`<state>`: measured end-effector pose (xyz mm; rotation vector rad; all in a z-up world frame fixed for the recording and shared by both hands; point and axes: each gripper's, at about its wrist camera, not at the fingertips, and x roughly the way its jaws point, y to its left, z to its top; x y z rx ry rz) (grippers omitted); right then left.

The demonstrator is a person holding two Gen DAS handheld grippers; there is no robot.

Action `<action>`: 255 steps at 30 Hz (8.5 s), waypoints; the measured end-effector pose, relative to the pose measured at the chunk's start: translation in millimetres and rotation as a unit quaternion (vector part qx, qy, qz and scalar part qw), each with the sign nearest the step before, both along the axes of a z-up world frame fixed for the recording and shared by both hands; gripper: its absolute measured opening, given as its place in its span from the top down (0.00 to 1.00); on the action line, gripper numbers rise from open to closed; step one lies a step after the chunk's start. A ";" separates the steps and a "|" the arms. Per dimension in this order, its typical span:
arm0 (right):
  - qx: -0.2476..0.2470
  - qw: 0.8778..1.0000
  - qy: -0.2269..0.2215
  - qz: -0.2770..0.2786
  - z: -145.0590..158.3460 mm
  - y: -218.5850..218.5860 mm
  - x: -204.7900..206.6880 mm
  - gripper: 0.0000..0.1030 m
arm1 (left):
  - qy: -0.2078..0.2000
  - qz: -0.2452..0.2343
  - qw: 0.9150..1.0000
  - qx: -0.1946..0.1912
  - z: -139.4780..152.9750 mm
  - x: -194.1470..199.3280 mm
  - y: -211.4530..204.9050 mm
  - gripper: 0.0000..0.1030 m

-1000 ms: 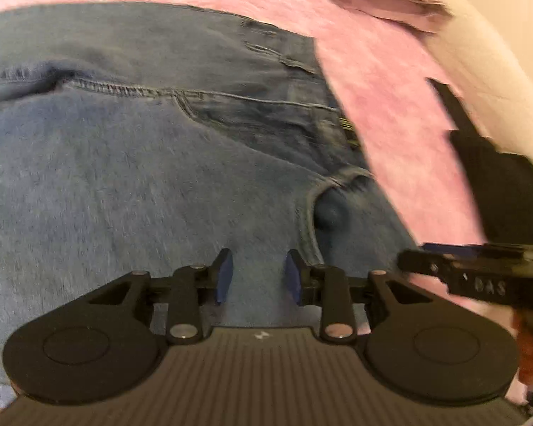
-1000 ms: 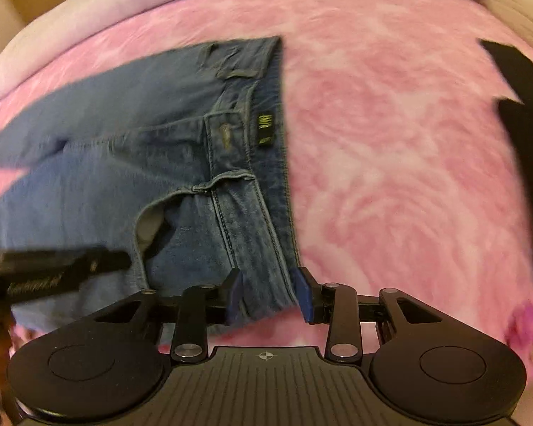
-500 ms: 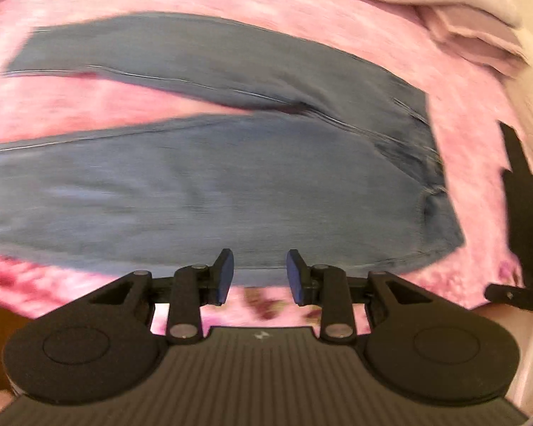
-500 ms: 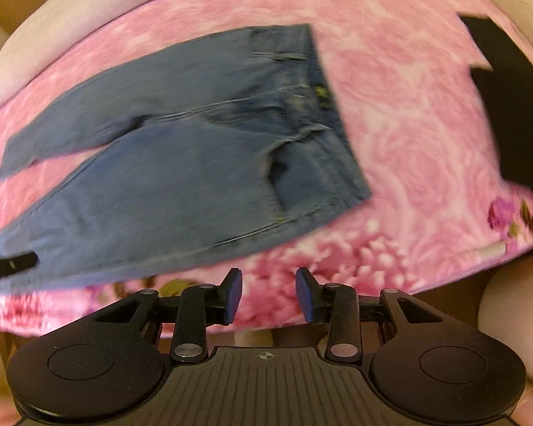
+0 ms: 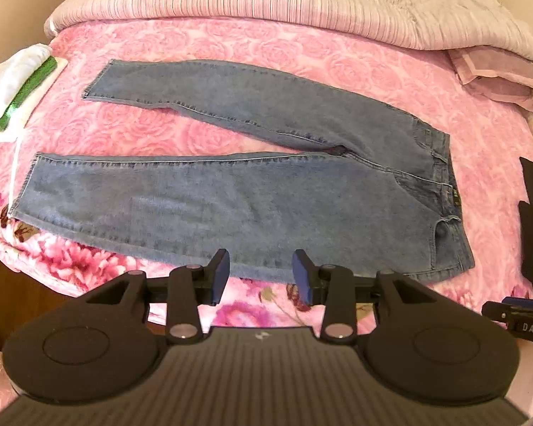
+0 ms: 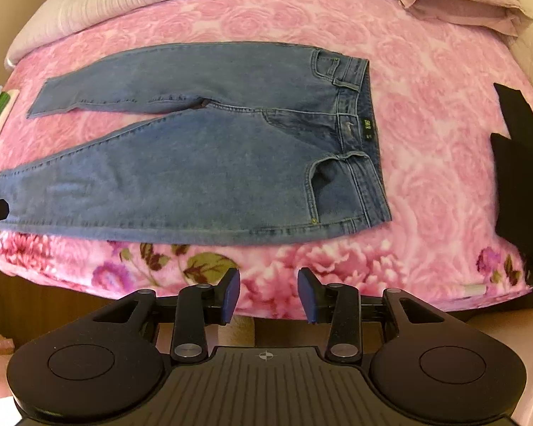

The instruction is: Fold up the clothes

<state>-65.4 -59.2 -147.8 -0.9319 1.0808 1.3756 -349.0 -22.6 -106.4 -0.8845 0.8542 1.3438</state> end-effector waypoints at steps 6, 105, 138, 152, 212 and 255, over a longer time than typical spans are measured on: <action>0.006 1.000 0.000 0.005 8.0 -30.2 18.2 0.60 | 0.008 0.009 1.000 0.018 10.9 11.1 -43.3 0.64; -0.012 0.962 0.013 0.274 -232.2 472.5 77.1 0.46 | 0.042 -0.490 0.870 -0.041 -266.3 -36.9 548.5 0.48; 0.026 0.988 -0.110 -0.109 -129.4 46.3 -53.2 0.61 | -0.102 -0.094 0.986 -0.088 -186.1 -190.1 152.5 0.69; 0.157 0.803 0.214 -0.534 -162.8 1.7 91.7 0.60 | -0.170 0.249 0.953 -0.033 -223.8 -261.9 171.6 0.68; 0.097 0.973 0.050 -0.203 -129.3 123.2 -13.6 0.58 | 0.033 0.177 0.983 0.033 -163.2 -260.0 75.7 0.90; 0.024 0.948 0.280 -0.146 -198.9 283.2 -416.6 0.58 | -0.107 0.282 0.953 0.024 -187.7 -586.1 150.2 0.85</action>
